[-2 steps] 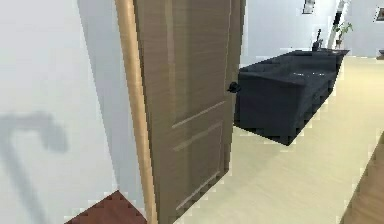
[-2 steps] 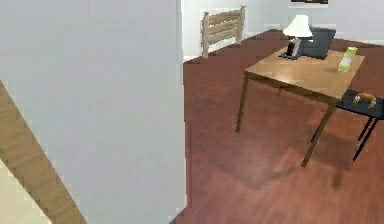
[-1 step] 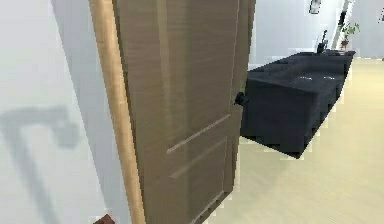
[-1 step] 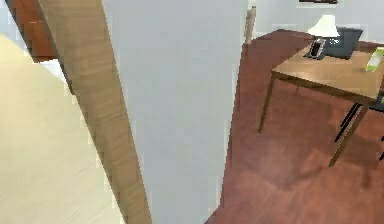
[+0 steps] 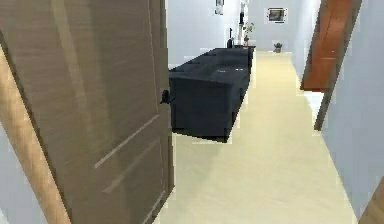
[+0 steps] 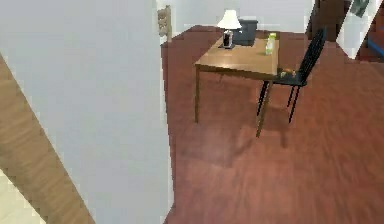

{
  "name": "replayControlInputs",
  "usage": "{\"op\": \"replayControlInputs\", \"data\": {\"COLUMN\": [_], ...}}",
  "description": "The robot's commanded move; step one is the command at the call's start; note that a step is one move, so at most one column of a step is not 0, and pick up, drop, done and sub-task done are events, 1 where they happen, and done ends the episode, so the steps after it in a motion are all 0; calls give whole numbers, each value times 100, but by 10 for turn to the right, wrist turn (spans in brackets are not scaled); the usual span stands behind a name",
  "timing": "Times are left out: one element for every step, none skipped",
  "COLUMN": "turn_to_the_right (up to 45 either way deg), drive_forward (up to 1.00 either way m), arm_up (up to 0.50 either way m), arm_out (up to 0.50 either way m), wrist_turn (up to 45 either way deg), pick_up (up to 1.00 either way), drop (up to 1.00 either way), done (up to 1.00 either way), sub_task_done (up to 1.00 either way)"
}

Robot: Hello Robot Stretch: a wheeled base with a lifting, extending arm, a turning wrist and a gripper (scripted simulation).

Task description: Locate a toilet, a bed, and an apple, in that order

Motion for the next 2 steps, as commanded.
{"op": "replayControlInputs", "data": {"turn_to_the_right": [0,330], "drive_forward": [70,0], "arm_up": [0,0], "arm_out": [0,0], "wrist_turn": [0,0], "pick_up": [0,0], "drop": [0,0], "done": [0,0], "sub_task_done": [0,0]}}
